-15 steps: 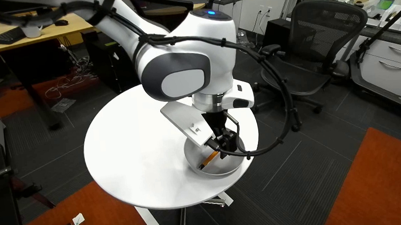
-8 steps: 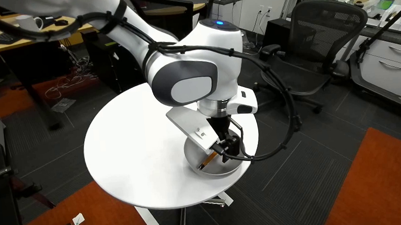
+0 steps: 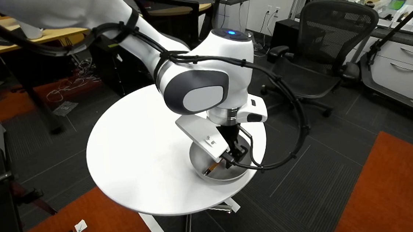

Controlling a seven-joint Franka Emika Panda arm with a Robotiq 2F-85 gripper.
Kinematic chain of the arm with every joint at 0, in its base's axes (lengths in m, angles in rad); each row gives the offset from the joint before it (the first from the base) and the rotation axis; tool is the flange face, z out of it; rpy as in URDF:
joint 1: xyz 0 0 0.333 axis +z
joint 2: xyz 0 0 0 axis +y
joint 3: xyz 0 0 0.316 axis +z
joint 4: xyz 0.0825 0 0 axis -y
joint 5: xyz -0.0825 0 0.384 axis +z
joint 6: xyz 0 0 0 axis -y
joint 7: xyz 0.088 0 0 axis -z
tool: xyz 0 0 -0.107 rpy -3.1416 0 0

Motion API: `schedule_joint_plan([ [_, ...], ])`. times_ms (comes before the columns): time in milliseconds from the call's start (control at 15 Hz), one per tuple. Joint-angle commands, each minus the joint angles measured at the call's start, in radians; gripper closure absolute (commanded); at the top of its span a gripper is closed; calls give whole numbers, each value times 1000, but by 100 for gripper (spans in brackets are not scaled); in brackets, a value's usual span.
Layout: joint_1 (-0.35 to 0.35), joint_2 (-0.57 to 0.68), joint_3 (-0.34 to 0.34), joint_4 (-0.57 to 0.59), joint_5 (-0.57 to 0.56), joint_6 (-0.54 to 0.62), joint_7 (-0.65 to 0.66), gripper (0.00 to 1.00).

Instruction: Remove the pen from the grey bowl

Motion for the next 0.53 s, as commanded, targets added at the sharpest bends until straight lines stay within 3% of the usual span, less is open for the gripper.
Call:
schedule_joint_plan([
  [0,-7,19,2,43,-5,-44,20,73],
  [267,-7,9,1,30,-3,-38,27,100],
  [467,3,-30,-11,-5,-1,-33,72,96],
])
